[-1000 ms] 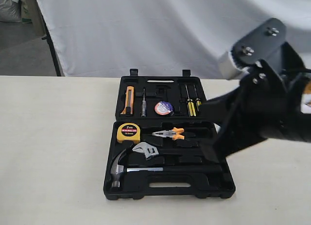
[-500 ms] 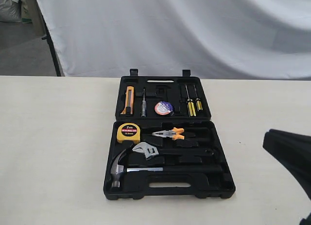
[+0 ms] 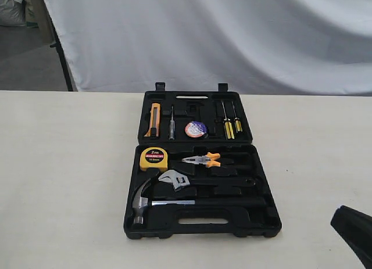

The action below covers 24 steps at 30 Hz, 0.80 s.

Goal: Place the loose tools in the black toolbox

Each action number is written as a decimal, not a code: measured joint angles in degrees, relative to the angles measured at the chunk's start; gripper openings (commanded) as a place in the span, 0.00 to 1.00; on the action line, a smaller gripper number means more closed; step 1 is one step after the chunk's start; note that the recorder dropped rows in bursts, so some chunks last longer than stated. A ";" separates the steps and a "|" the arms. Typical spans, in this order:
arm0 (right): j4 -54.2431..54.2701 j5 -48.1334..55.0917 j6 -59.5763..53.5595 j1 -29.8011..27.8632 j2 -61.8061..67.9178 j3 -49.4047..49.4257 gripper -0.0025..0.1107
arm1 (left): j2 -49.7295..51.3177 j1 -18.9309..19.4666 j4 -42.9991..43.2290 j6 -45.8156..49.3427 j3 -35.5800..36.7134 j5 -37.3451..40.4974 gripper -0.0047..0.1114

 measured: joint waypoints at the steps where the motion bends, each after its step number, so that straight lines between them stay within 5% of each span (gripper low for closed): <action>1: 0.00 -0.66 0.47 0.00 -1.15 0.76 0.02 | 0.00 0.00 0.00 0.00 0.00 0.00 0.05; 24: -9.34 7.96 5.02 -2.56 -14.97 1.98 0.02 | 0.00 0.00 0.00 0.00 0.00 0.00 0.05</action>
